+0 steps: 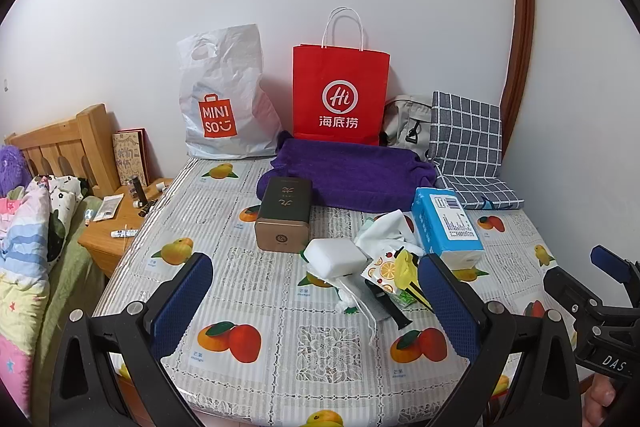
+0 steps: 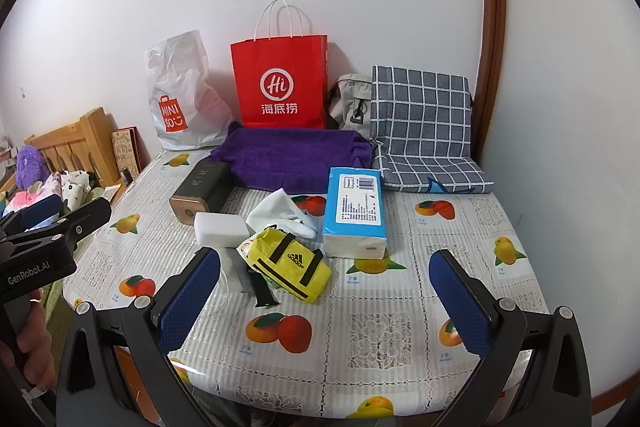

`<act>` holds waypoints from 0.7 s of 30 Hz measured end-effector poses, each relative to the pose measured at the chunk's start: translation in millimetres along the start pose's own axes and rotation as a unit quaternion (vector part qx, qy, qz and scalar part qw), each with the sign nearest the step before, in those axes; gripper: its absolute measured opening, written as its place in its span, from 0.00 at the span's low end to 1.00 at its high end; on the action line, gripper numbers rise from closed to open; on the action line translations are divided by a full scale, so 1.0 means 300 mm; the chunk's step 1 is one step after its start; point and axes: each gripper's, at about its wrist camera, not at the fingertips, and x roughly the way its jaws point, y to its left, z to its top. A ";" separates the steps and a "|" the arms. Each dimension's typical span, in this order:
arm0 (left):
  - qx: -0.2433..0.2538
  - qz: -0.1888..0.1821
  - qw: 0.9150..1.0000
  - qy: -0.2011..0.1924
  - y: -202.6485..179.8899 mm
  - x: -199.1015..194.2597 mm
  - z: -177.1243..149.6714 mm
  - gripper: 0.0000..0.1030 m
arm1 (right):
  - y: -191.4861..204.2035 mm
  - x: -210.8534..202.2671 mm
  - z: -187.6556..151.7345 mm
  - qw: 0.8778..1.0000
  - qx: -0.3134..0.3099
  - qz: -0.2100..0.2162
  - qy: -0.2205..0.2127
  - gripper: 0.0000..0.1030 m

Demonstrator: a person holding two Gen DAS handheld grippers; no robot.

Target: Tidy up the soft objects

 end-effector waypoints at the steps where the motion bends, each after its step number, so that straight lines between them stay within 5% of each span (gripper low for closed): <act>1: 0.000 0.000 1.000 0.000 0.000 0.000 0.000 1.00 | 0.001 0.000 0.003 1.000 0.000 0.000 0.000 1.00; 21: -0.002 0.003 1.000 0.015 0.002 0.044 -0.012 1.00 | -0.018 0.046 -0.009 1.000 0.001 0.007 0.006 1.00</act>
